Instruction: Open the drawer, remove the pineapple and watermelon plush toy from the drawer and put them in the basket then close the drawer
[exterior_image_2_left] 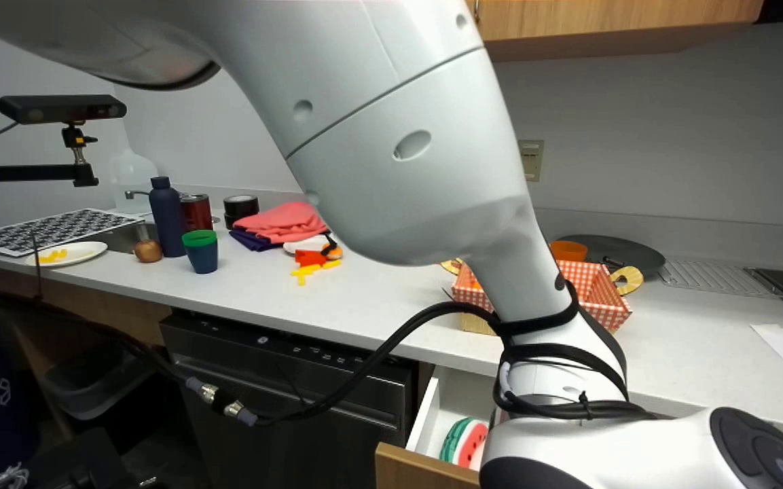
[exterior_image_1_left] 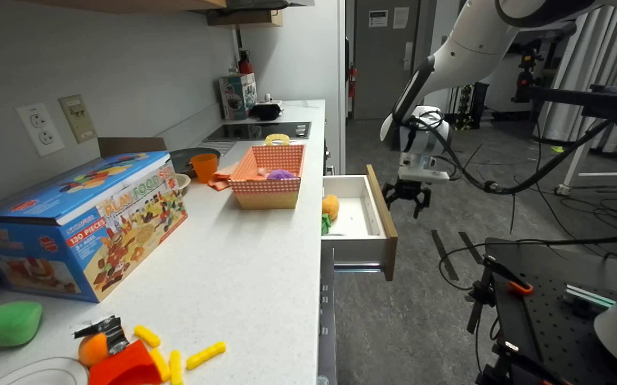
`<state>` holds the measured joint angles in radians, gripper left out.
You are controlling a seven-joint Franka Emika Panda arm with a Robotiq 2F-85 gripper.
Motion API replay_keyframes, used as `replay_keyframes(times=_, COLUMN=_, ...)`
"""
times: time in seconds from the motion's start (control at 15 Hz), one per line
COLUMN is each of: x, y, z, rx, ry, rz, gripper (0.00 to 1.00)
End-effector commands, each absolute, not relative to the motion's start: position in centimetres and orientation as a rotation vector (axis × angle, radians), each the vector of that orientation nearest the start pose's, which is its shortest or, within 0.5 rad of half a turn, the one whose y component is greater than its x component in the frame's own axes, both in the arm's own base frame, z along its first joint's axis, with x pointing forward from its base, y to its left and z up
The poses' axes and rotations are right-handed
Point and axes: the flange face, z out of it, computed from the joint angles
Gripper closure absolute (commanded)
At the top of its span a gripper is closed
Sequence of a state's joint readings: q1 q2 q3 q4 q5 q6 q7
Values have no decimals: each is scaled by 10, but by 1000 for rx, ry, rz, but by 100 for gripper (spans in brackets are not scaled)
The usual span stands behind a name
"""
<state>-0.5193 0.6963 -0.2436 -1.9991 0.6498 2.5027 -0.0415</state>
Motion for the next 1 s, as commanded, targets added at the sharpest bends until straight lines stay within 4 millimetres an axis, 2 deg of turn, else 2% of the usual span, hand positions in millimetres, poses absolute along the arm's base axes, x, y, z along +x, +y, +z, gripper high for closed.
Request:
replay_keyframes(times=0.0, x=372, y=-407, z=79, rx=-2452, ry=1817, rz=125, gripper=0)
replay_keyframes(times=0.27, x=365, y=-407, z=82, rx=-2425, ry=1850, rz=84, gripper=0)
replay_keyframes(times=0.33, x=386, y=-411, z=101, rx=-2376, ry=1704, rz=60, gripper=0)
replay_keyframes(times=0.87, x=384, y=-410, z=102, rx=-2374, ry=1711, rz=54, gripper=0)
replay_keyframes(times=0.93, x=386, y=-409, z=103, rx=-2366, ry=1666, rz=34, gripper=0)
